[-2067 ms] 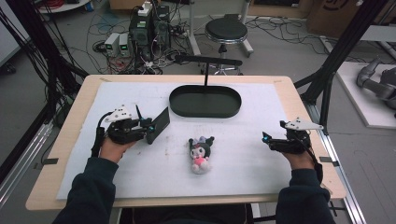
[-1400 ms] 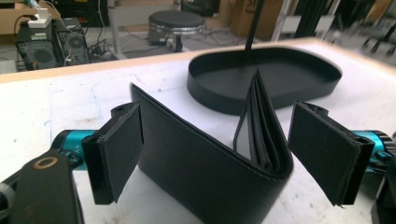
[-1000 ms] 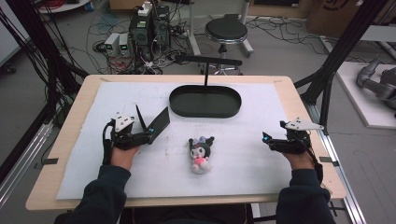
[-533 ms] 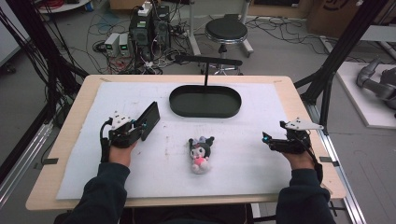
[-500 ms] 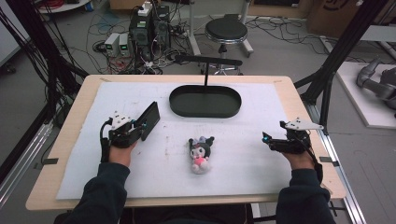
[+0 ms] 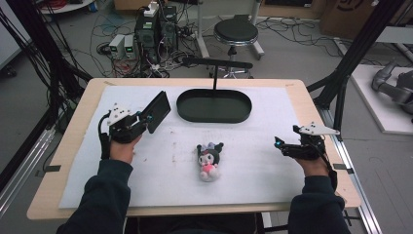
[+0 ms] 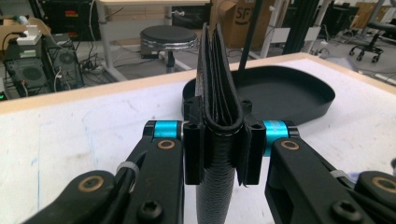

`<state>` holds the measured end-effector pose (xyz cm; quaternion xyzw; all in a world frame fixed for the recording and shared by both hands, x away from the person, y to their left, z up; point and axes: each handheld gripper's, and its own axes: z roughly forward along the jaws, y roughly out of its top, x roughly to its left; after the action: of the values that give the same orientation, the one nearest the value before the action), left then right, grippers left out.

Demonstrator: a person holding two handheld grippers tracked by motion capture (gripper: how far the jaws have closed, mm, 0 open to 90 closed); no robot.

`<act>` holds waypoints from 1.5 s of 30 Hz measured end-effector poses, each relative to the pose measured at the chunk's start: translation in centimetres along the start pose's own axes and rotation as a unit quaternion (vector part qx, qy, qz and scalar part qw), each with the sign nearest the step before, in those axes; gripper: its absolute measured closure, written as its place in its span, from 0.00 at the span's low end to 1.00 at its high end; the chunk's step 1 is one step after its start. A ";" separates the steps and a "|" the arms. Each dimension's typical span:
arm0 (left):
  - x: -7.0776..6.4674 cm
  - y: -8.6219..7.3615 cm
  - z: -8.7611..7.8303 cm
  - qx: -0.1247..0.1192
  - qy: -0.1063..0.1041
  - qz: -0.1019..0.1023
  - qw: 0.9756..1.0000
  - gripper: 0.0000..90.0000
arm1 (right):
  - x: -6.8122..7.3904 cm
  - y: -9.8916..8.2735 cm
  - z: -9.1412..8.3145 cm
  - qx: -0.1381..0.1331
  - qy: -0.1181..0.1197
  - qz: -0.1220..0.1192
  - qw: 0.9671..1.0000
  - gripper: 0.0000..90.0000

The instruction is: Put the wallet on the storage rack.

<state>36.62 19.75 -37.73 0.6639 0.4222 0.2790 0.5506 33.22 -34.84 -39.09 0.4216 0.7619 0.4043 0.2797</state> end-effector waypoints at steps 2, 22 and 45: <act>0.3 0.8 0.4 -0.003 -0.007 -0.005 1.000 0.84 | 0.0 0.0 0.0 -0.002 0.001 0.000 1.000 0.18; -0.8 5.2 8.2 0.006 -0.053 0.001 0.999 0.84 | -0.2 0.1 -0.1 -0.012 0.003 0.004 1.000 0.18; -1.8 2.4 17.1 0.047 -0.044 0.035 0.997 0.84 | -0.4 0.1 0.0 -0.013 0.008 0.009 1.000 0.18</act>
<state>50.62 9.62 -39.30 0.7149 0.3865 0.2491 0.5268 33.46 -35.19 -38.99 0.4216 0.7548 0.4204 0.2754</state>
